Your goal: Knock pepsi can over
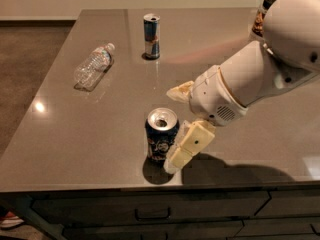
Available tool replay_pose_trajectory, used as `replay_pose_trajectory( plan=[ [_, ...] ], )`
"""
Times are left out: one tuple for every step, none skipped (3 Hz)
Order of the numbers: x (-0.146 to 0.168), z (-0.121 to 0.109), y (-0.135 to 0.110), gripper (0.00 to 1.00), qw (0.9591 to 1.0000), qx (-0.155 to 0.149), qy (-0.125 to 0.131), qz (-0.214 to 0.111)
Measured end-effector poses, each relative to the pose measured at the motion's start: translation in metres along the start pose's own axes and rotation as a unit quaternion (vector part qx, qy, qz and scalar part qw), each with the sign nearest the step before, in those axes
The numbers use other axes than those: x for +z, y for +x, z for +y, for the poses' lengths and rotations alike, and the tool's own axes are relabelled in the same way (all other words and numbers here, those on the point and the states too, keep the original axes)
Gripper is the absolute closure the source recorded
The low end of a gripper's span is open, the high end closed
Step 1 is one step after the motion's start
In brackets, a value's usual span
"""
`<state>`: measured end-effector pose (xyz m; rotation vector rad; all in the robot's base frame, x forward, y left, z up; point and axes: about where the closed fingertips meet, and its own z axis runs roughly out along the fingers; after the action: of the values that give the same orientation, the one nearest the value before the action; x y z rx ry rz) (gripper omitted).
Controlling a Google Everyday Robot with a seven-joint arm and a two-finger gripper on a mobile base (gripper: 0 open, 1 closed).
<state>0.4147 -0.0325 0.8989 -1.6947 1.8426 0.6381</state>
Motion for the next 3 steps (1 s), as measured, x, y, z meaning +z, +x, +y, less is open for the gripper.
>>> replay_pose_trajectory(
  plan=[
    [0.0127, 0.0012, -0.0047, 0.15, 0.9999, 0.002, -0.015, -0.005],
    [0.0197, 0.0, -0.0084, 0.38, 0.9996, 0.004, -0.025, -0.007],
    [0.0159, -0.0075, -0.0126, 0.61, 0.9997, 0.005, -0.024, 0.008]
  ],
)
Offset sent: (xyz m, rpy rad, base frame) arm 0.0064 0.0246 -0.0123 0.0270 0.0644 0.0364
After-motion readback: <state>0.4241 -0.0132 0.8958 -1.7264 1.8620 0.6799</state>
